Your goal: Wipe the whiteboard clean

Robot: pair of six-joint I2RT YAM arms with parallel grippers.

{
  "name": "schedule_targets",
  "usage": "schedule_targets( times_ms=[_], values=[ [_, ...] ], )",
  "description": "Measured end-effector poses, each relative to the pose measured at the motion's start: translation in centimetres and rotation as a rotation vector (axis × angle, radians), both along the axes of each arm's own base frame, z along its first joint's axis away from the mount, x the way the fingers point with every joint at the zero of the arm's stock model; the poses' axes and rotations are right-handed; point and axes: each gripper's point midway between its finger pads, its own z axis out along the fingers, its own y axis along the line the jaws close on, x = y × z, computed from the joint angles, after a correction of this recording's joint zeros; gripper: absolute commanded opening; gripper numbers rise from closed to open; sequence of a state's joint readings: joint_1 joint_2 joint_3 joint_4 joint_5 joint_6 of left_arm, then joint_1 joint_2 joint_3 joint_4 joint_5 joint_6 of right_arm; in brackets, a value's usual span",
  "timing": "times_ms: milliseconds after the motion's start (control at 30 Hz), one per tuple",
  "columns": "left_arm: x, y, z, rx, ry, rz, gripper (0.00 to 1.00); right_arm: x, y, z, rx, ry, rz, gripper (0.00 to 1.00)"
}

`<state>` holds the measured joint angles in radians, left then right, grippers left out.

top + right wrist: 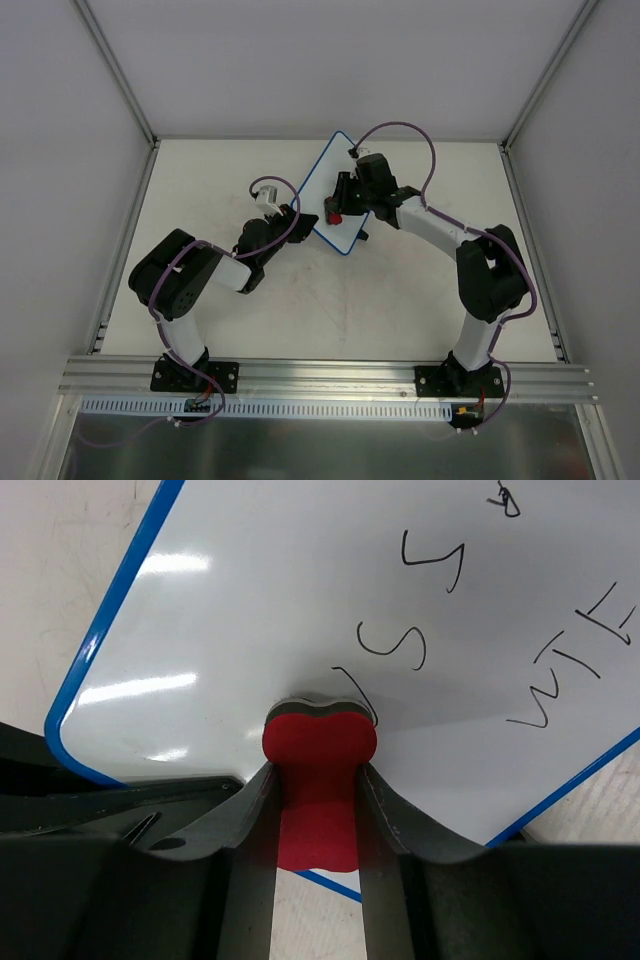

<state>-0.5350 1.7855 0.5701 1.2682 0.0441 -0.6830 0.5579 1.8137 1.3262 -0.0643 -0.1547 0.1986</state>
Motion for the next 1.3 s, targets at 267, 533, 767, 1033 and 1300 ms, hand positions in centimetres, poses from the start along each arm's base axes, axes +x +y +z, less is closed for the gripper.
schedule_targets(
  times_ms=[267, 533, 767, 1033, 1300],
  values=[
    [-0.1, -0.3, 0.8, -0.070, 0.021, -0.006, 0.00, 0.3, 0.9, -0.3, 0.013, 0.017, 0.013, 0.00],
    [0.0, -0.1, 0.7, -0.081, 0.031, 0.004, 0.00, 0.5, 1.2, -0.5, 0.005, 0.022, 0.019, 0.00],
    [0.2, 0.2, 0.7, -0.094, 0.044, 0.014, 0.00, 0.8, 1.1, -0.6, -0.003, 0.036, 0.014, 0.00],
    [0.7, 1.3, 0.2, -0.144, 0.096, 0.019, 0.00, 1.6, -0.4, -2.5, -0.029, 0.081, -0.022, 0.00],
    [0.8, 1.6, 0.2, -0.151, 0.103, 0.004, 0.00, 2.6, -3.0, -4.4, -0.030, 0.134, -0.089, 0.00]
  ],
)
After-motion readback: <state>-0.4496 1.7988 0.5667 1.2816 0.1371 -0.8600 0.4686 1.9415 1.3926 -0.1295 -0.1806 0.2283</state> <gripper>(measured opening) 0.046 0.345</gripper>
